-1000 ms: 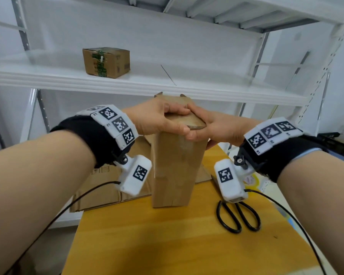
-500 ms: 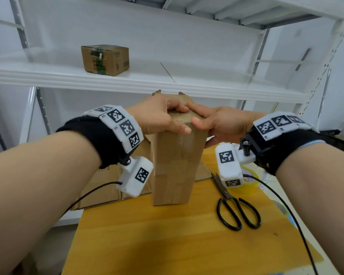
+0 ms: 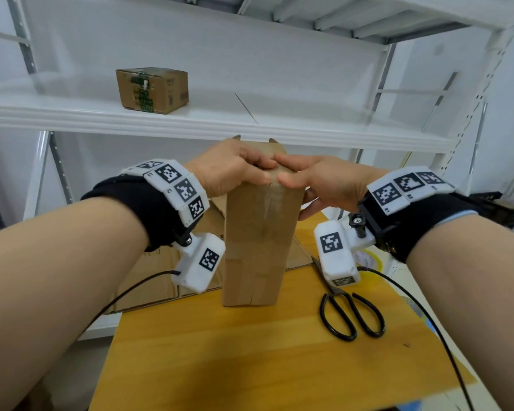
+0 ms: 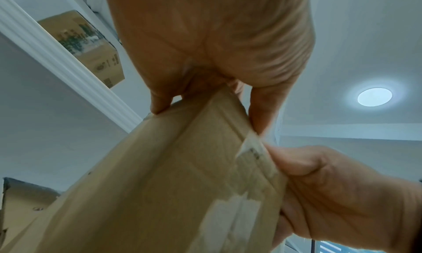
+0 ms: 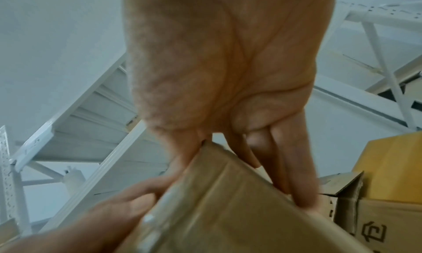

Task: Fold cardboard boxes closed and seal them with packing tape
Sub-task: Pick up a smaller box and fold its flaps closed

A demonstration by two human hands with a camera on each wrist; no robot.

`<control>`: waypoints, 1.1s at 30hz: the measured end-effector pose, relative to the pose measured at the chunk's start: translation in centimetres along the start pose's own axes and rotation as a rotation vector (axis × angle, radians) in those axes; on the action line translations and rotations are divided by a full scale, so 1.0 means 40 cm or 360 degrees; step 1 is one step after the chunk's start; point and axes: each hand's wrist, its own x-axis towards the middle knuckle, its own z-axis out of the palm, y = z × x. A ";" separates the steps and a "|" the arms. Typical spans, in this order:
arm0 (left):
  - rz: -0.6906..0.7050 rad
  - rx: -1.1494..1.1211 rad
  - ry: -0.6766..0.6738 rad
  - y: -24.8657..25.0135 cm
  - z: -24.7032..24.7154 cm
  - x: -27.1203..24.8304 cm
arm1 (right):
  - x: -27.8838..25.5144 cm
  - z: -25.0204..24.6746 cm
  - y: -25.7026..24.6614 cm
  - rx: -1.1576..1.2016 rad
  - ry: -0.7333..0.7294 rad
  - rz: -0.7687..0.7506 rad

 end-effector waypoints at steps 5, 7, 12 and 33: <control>0.0013 0.0007 -0.0081 0.006 -0.025 -0.012 | 0.007 -0.005 -0.013 0.0063 0.0122 0.0036; 0.0031 0.0017 -0.0231 0.006 -0.026 -0.019 | 0.000 -0.003 -0.023 -0.0071 -0.0054 0.0043; -0.0001 0.0133 -0.0255 -0.025 -0.018 -0.028 | -0.013 0.020 -0.012 -0.0201 -0.0126 0.0013; 0.0056 0.0264 -0.0116 -0.026 0.010 -0.032 | 0.029 0.135 0.165 0.0152 0.0235 0.0089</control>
